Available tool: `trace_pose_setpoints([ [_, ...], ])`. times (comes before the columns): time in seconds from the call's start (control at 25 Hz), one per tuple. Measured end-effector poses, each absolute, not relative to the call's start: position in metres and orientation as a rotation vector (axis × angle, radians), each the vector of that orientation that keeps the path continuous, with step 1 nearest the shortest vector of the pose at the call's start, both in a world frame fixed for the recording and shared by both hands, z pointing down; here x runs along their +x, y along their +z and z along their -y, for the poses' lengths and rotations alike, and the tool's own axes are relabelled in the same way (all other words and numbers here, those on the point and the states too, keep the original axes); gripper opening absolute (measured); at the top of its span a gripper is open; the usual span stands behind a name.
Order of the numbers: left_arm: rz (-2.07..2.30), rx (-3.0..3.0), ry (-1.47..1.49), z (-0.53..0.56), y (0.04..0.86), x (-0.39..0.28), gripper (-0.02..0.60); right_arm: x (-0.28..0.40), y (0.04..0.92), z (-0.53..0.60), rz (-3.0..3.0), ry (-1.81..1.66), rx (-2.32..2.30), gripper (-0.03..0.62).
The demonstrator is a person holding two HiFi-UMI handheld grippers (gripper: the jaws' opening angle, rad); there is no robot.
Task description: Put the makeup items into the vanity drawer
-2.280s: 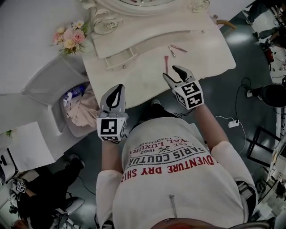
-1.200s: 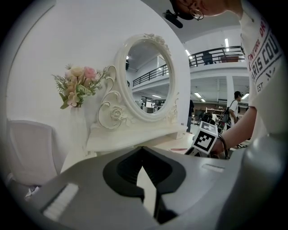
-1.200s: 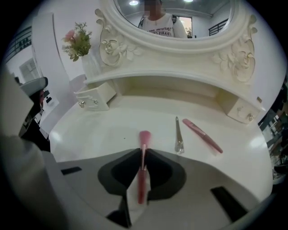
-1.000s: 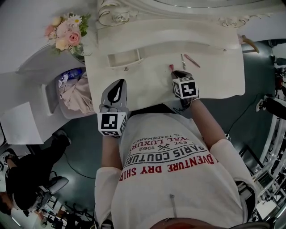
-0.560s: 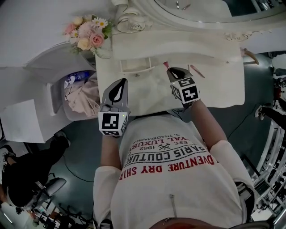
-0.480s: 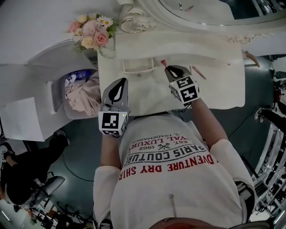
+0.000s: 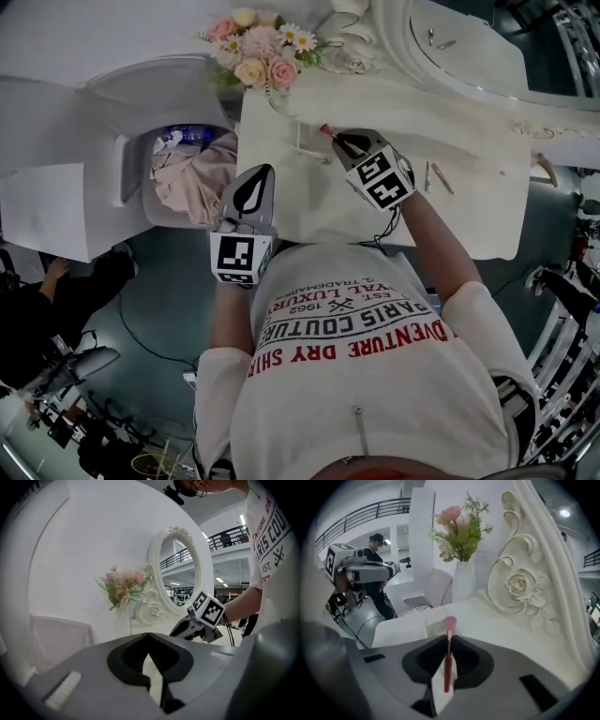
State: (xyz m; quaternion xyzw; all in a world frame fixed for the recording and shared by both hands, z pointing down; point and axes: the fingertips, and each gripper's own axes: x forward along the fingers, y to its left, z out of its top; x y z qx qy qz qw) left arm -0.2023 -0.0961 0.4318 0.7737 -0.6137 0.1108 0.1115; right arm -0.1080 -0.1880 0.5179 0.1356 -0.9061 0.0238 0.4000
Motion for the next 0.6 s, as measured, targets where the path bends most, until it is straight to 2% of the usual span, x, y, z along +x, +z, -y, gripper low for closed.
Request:
trace_pose_setpoints([
  [0.4, 1.838, 2.229, 0.325, 0.084, 0.436, -0.223, 0.008, -0.141, 0.539, 0.173, 2.234, -0.018, 0.195, 0.054],
  [0.44, 1.836, 2.229, 0.32, 0.085, 0.436, -0.224, 0.008, -0.142, 0.541, 0.17, 2.233, 0.001, 0.185, 0.071],
  [0.52, 1.829, 2.232, 0.307, 0.087, 0.435, -0.225, 0.008, -0.141, 0.542, 0.167, 2.233, 0.028, 0.185, 0.172],
  [0.6, 1.813, 2.249, 0.295, 0.091, 0.436, -0.224, 0.008, -0.137, 0.539, 0.169, 2.238, 0.026, 0.228, 0.176],
])
